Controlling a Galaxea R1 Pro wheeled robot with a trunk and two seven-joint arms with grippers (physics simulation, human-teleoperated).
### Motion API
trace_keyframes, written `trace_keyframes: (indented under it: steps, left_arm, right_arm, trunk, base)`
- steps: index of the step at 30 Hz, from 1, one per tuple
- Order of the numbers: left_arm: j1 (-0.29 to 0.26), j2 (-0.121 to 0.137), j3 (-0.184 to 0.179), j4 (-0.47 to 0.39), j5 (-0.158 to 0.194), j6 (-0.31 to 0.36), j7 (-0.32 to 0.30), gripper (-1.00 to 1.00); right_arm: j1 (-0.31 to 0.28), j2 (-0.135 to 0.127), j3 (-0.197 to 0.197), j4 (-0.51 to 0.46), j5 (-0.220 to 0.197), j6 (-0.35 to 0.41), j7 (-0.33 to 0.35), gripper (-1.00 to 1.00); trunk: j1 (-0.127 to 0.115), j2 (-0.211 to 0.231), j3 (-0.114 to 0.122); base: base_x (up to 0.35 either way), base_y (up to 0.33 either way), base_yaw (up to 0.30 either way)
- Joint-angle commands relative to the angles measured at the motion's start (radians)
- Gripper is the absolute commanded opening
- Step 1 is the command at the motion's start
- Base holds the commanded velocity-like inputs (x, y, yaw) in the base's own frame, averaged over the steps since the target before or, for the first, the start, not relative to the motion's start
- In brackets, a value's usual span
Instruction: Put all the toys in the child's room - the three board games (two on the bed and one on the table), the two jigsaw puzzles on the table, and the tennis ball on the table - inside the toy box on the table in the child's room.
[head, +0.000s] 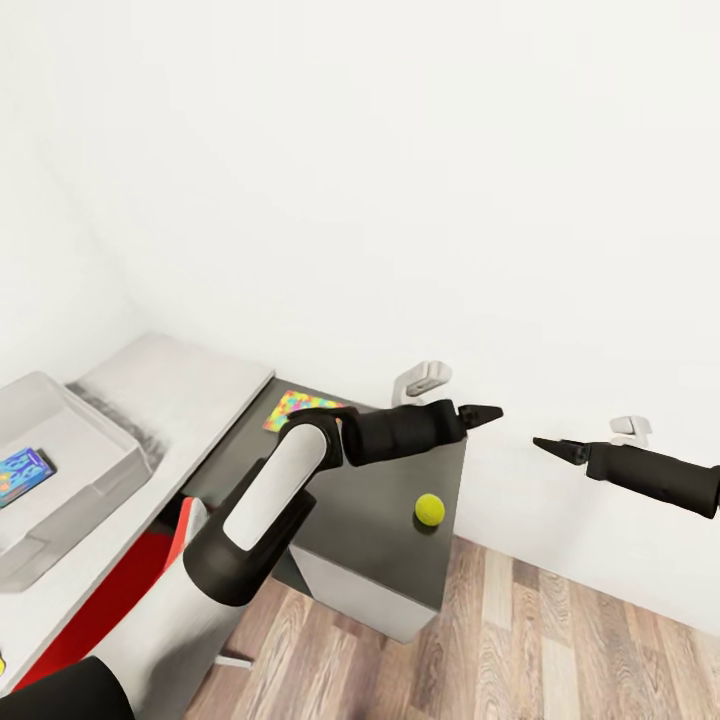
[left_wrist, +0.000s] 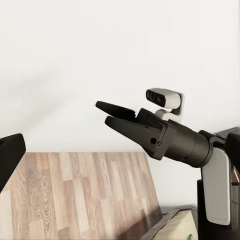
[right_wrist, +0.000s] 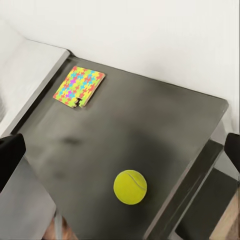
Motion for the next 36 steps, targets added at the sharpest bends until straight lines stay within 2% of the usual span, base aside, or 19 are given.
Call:
trace_keyframes:
  steps: [1,36]
  left_arm:
    - [-0.001,0.0,0.0,0.0,0.01,-0.003,0.01,1.0]
    - [0.001,0.003,0.0,0.04,0.009,-0.031,0.01,1.0]
  right_arm:
    - [-0.001,0.0,-0.001,0.0,0.005,0.003,0.006,1.0]
    - [-0.003,0.0,-0.001,0.0,0.005,0.003,0.006,1.0]
  trunk:
    - [0.001,-0.002,0.0]
    - [0.001,-0.002,0.049]
  base:
    - [0.0,0.0,-0.206]
    - [0.0,0.0,-0.199]
